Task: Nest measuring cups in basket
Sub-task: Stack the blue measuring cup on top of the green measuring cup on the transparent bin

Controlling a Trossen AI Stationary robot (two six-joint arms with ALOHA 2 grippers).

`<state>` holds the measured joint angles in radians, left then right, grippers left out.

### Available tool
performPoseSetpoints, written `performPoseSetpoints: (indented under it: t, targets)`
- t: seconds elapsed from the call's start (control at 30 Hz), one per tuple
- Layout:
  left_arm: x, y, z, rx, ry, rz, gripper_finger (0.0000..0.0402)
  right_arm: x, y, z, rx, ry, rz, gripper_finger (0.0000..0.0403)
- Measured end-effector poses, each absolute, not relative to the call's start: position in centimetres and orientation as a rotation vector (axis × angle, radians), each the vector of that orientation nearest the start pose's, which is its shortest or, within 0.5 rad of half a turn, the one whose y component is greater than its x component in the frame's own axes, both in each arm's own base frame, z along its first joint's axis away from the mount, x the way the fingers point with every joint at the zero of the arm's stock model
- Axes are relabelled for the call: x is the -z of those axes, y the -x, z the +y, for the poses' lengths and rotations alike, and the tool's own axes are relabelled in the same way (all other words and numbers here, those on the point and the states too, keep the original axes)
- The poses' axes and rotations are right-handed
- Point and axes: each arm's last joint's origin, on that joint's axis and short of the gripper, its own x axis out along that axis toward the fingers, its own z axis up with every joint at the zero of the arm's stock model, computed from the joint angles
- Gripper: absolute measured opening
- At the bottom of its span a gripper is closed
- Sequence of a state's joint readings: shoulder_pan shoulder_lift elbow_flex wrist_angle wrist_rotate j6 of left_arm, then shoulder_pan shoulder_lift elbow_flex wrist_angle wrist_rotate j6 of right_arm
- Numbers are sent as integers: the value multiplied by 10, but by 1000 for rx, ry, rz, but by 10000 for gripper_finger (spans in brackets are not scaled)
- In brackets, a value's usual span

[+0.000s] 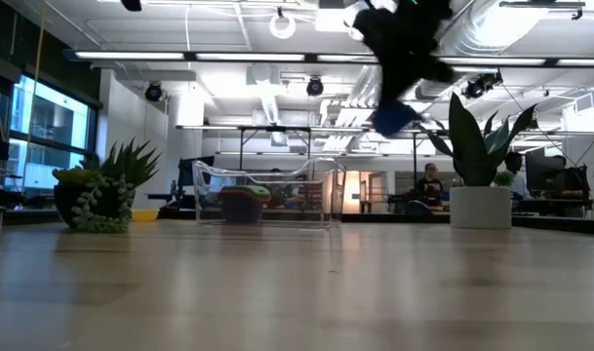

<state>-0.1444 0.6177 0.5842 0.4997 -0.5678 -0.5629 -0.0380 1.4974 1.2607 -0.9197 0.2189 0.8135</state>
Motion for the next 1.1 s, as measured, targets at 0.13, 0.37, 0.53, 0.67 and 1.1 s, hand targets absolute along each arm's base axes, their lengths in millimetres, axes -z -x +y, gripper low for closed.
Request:
performPoseSetpoints:
  t: [0.13,0.37,0.53,0.67,1.1]
  targets:
    - [-350,-134,-3,-307,682,-552,215,-319,-331,-28,694,-511,812,2]
    - [-350,-134,-3,-311,671,-545,215,-352,-411,-67,756,-281,661,1]
    - [-350,-134,-4,-288,682,-546,215,-336,-460,-92,730,-170,688,1]
    - [-350,-134,-4,-268,714,-550,215,-306,-486,-112,695,-164,758,1]
    - [-350,-135,-5,-249,712,-540,215,-240,-494,-143,742,-150,882,3]
